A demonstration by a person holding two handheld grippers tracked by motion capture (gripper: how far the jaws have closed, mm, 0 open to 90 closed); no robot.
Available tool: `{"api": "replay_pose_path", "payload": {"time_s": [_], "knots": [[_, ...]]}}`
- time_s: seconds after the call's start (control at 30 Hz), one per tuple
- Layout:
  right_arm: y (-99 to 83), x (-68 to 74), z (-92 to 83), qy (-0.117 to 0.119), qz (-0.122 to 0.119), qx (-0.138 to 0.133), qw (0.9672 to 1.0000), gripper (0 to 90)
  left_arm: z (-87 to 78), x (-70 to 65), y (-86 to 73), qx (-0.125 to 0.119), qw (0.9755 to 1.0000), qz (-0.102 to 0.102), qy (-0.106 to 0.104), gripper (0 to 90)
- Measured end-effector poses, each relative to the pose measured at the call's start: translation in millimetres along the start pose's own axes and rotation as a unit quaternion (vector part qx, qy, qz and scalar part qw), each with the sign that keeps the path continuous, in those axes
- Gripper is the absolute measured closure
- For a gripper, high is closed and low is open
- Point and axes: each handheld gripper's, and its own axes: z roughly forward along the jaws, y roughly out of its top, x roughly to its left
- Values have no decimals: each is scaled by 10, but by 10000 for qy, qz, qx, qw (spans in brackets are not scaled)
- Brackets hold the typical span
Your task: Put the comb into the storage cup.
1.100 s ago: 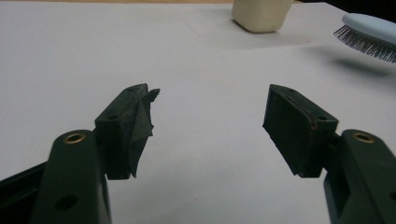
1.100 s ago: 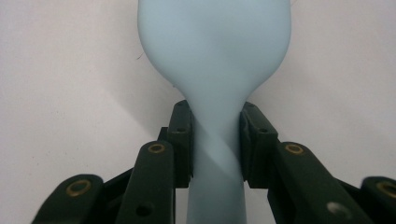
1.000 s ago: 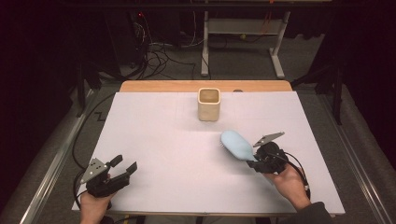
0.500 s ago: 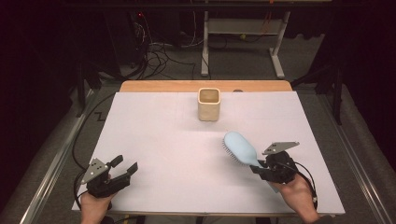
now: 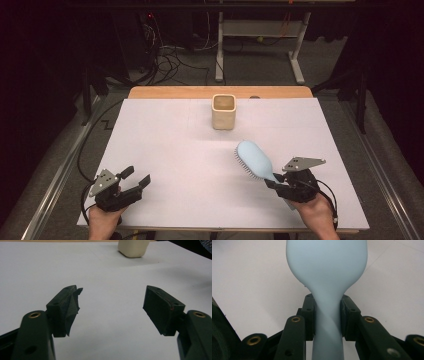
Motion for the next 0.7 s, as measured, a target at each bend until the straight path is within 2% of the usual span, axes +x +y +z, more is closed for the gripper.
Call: {"api": "replay_pose_path", "payload": {"time_s": [0.27,0.53,0.7], "knots": [[-2,59,46,61,-74,1,10000,705,71,-111,30,122,9997,126,-183,264],[-13,78,86,98,-74,-14,9999,705,151,-274,56,200,9985,375,-346,258],[-9,95,85,124,-85,-59,9999,705,197,-332,69,189,9980,358,-482,271]]}}
